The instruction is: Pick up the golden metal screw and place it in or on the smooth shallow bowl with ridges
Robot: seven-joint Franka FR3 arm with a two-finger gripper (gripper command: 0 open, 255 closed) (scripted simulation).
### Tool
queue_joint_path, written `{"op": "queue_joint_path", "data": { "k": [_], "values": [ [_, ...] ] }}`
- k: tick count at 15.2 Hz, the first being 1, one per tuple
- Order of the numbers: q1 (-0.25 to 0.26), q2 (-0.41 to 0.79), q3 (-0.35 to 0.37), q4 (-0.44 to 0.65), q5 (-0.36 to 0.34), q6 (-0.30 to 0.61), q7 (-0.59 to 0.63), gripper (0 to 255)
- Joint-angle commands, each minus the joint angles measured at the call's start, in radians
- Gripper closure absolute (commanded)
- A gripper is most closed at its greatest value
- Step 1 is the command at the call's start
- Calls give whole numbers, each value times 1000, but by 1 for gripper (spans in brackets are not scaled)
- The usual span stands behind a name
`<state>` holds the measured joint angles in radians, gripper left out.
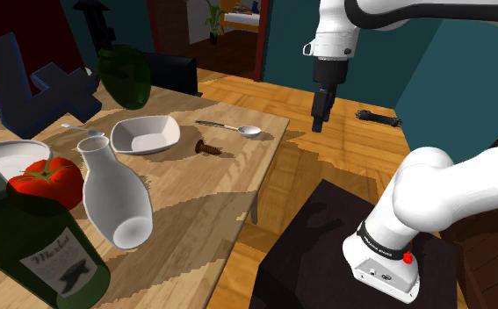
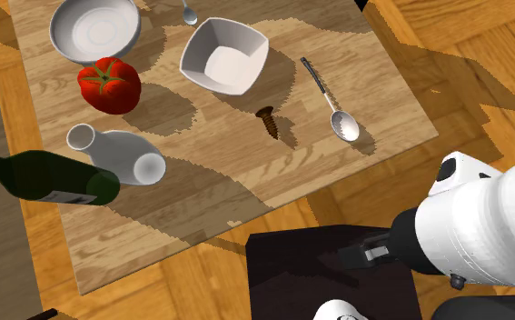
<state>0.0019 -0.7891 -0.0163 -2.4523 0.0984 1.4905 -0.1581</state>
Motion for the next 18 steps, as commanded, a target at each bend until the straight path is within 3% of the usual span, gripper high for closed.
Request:
{"op": "queue_joint_path", "data": {
  "k": [1, 9, 18],
  "values": [
    [0, 0, 0, 0, 0, 0, 0, 0],
    [35, 217, 51, 2, 40, 303, -3, 0],
    [66, 509, 104, 110, 58, 587, -1, 0]
  ]
}}
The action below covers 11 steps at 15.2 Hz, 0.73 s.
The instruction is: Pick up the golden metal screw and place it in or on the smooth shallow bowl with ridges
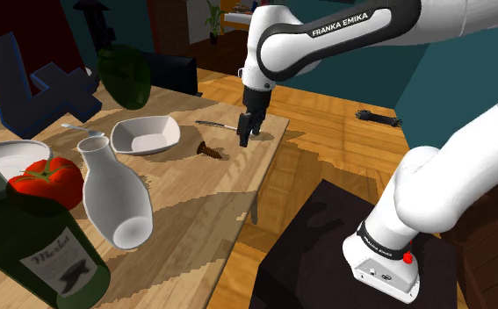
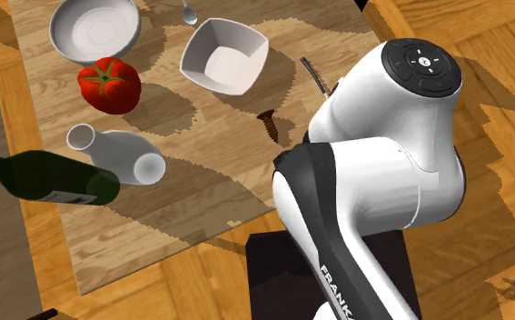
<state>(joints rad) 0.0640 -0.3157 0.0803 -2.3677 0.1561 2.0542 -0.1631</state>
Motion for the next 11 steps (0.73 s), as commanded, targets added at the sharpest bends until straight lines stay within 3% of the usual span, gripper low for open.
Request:
{"op": "queue_joint_path", "data": {
  "k": [1, 8, 11],
  "values": [
    [7, 70, 13, 44, -1, 50, 6, 0],
    [26, 307, 45, 207, -26, 201, 24, 0],
    [29, 336, 47, 209, -29, 234, 26, 0]
  ]
}}
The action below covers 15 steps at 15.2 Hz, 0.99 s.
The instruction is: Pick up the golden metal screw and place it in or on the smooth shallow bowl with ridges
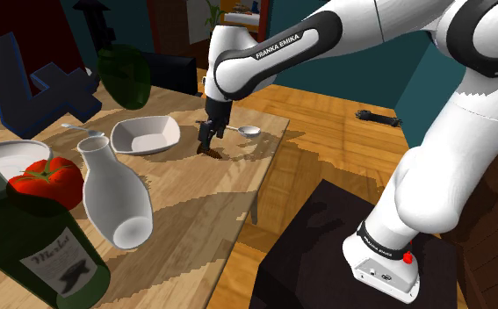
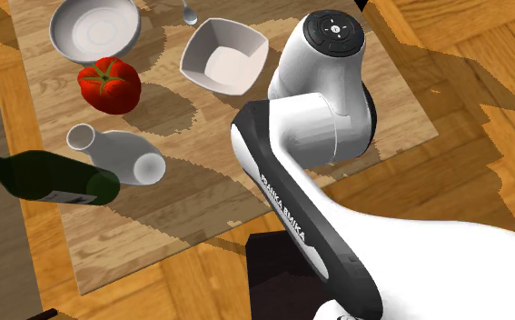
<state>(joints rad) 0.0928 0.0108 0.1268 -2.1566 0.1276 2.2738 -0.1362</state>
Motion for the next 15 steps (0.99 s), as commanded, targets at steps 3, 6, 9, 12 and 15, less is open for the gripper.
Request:
{"op": "queue_joint_path", "data": {
  "k": [3, 6, 9, 12, 15],
  "values": [
    [3, 35, 3, -15, -1, 52, 0, 0],
    [5, 57, 4, -24, -2, 84, 1, 0],
    [5, 57, 4, -24, -2, 84, 1, 0],
    [5, 57, 4, -24, -2, 84, 1, 0],
    [5, 57, 4, -24, -2, 84, 1, 255]
  ]
}}
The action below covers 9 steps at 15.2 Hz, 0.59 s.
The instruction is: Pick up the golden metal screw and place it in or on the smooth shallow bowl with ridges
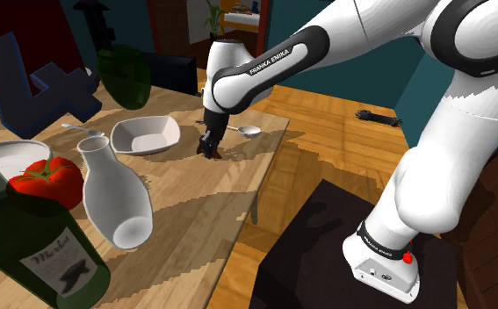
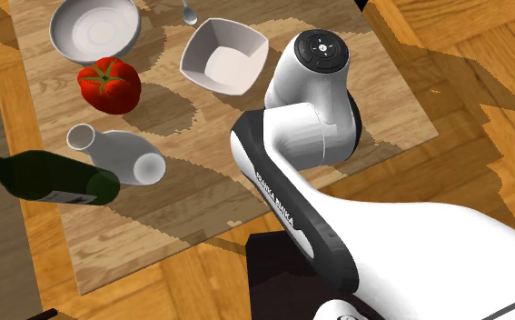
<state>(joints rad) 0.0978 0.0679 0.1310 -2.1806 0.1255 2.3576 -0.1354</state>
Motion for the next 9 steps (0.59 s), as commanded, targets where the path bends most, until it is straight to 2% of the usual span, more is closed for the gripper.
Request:
{"op": "queue_joint_path", "data": {
  "k": [1, 9],
  "values": [
    [0, 0, 0, 0, 0, 0, 0, 255],
    [0, -7, 0, 6, 0, -13, 1, 255]
  ]
}}
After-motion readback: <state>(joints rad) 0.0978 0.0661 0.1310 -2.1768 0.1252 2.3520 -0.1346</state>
